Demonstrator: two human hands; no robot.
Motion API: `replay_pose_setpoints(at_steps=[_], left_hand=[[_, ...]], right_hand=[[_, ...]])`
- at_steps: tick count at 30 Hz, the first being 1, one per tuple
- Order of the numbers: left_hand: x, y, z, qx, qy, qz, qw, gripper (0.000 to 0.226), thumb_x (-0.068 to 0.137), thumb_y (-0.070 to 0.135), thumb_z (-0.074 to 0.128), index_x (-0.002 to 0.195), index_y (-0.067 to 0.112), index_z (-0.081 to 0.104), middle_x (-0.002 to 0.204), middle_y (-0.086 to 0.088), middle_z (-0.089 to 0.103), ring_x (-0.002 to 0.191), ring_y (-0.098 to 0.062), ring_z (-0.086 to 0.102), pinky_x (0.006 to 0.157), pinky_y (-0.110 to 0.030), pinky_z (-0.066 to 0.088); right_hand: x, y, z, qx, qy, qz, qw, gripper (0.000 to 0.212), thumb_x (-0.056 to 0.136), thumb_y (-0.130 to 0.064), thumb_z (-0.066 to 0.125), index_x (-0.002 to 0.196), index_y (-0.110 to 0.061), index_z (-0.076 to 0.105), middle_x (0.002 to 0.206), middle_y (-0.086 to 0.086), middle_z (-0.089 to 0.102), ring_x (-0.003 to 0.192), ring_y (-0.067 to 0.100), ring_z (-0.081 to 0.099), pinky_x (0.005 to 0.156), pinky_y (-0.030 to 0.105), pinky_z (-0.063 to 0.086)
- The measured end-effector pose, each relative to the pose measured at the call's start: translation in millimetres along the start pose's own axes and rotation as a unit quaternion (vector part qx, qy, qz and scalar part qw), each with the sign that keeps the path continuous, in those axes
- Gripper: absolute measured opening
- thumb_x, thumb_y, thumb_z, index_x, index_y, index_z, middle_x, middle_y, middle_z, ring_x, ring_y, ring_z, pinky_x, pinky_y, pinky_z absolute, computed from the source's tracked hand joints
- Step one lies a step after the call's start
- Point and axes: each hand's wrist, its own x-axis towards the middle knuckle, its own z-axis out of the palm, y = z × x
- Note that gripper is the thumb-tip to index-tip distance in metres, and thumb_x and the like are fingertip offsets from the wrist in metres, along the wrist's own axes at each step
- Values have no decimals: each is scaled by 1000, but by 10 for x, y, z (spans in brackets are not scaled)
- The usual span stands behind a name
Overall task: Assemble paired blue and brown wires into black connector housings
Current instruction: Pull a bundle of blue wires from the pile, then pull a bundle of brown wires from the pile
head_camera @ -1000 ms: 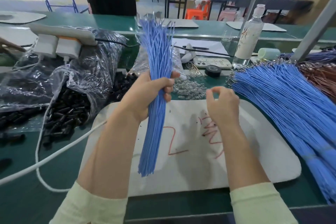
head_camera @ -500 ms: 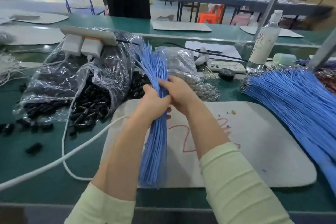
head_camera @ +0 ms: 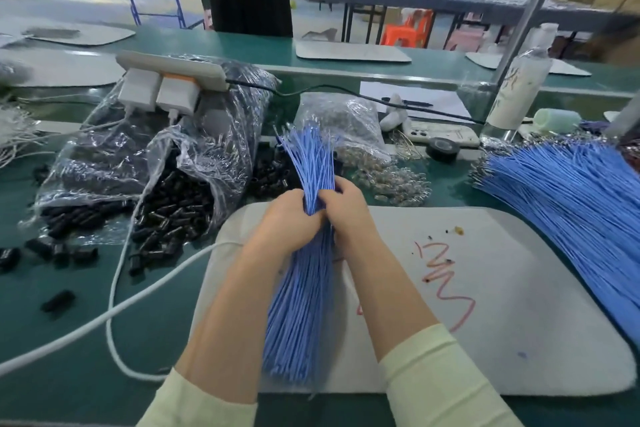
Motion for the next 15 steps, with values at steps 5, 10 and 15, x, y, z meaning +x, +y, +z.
replay_pose_setpoints(at_steps=[5, 10, 15], left_hand=[[9, 158, -53, -20, 32, 17, 999, 15, 91, 21, 55, 81, 9, 56, 86, -8, 63, 92, -34, 60, 67, -32, 44], [60, 262, -35, -58, 28, 26, 998, 16, 90, 20, 55, 91, 5, 63, 92, -10, 68, 92, -32, 62, 75, -35, 50], [55, 195, 40, 111, 10, -46, 993, 17, 92, 26, 53, 84, 11, 54, 102, -18, 64, 91, -35, 56, 65, -30, 33]], right_hand=[[-54, -145, -79, 71, -7, -44, 996, 30, 89, 3, 43, 110, -6, 62, 98, 15, 67, 79, 24, 62, 70, 36, 53], [-58, -211, -149, 2, 14, -77, 997, 32, 84, 6, 42, 102, -9, 63, 100, 17, 67, 85, 28, 62, 76, 41, 53], [-21, -53, -220, -168, -10, -63, 984, 22, 88, 1, 40, 94, 0, 62, 81, 11, 59, 75, 21, 45, 59, 29, 35]])
